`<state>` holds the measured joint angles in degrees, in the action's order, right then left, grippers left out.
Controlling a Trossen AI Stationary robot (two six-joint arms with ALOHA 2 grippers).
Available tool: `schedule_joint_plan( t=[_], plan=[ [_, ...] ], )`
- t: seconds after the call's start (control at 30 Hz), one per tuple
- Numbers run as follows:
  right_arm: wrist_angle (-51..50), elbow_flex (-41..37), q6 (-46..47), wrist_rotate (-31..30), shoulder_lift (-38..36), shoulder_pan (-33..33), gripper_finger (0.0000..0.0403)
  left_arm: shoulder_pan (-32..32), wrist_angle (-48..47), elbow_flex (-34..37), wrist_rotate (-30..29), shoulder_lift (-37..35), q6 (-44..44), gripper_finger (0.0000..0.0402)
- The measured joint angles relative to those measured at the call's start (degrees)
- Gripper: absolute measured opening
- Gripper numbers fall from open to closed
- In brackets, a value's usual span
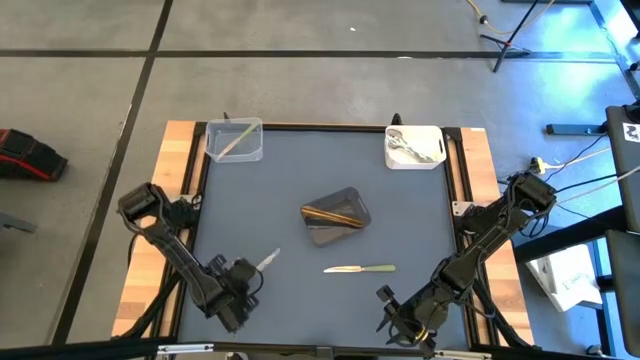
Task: Sort silverware by color (type)
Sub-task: Put the green table knife into the transparent bin
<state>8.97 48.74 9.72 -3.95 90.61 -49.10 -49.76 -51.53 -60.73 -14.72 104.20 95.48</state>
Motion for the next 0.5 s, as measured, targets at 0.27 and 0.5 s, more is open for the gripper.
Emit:
schedule_joint_plan(
  t=[0.27, 0.5],
  plan=[
    [0.0, 0.0, -6.6, -6.9, 0.0, 1.5, 0.0154, 2.0, -10.7, -1.9, -11.0, -8.4, -3.6, 0.0046],
    [-4.2, 0.0, -8.6, -8.1, 0.0, 7.5, 0.0154, 9.8, -13.2, -1.9, -16.3, -17.6, -16.2, 0.0035]
  ],
)
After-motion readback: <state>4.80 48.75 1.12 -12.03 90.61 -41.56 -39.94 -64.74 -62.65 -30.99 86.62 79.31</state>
